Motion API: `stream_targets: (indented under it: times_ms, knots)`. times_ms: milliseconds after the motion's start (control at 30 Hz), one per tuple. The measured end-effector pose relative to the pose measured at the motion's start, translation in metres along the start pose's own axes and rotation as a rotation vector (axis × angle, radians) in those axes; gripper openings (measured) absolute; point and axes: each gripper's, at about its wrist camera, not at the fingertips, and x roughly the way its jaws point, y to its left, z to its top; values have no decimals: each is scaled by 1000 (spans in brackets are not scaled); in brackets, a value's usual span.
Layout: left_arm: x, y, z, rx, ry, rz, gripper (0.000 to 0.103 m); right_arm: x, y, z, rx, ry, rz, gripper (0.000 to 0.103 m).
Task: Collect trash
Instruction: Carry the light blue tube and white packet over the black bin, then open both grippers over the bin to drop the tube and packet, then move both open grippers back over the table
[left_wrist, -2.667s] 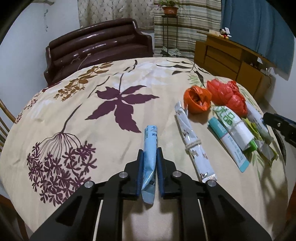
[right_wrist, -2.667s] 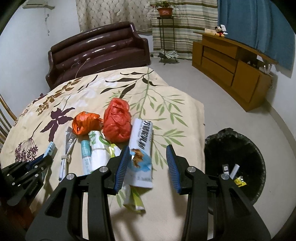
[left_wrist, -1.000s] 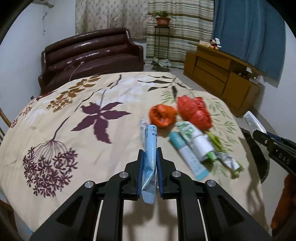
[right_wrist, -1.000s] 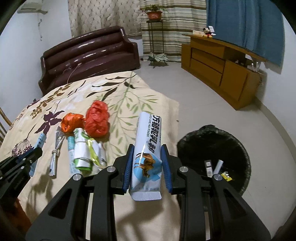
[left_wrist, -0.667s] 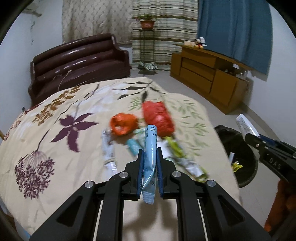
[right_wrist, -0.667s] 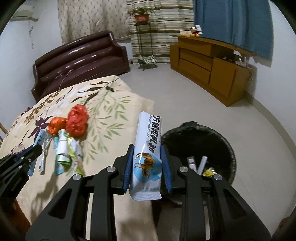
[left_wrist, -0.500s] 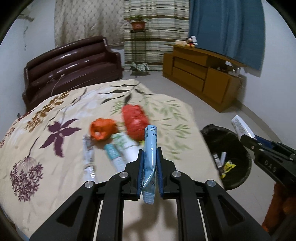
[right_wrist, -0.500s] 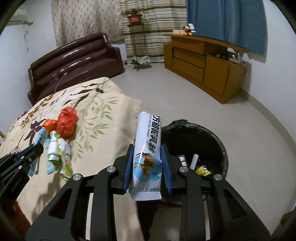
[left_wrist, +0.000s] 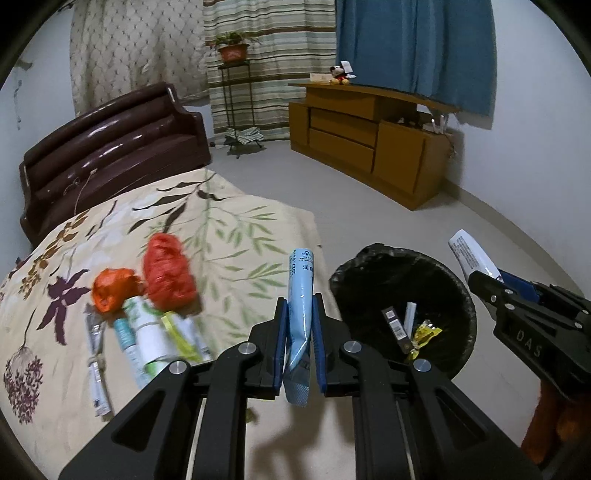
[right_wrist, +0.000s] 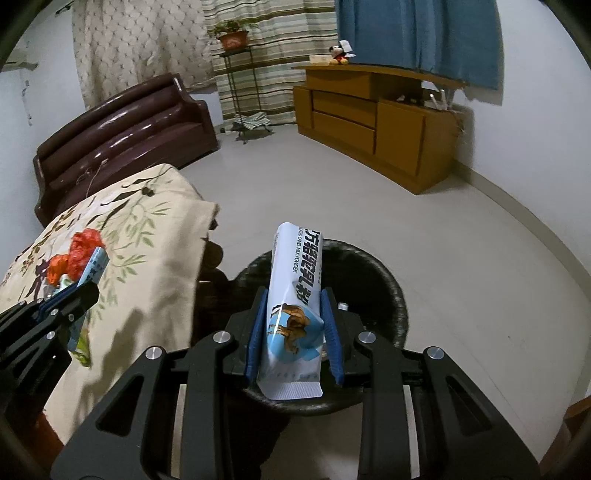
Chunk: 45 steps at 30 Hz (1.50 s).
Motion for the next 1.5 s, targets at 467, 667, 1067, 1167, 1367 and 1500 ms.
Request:
stream_targets:
  times_ms: [467,667,1067,1167,1367,1500]
  knots:
    - [35,-31,12,42,30,-1,14,22,-27,3,45,17,-23,28]
    - [47,-42,17,57,39,-3,14,30,-33,6,57,19,-26,28]
    - [63,-52,25,79,52,5,14,51,-41,11,73,34,-34,29]
    - [65,-53,26,80,53,2,14,54,-43,12,74,38,-33,29]
    - [66,-54,28,74,54,2,35,57,-45,12,87,34,-39,44]
    - [66,-54,29,66,46,3,43,57,-46,12,92,31,-42,44]
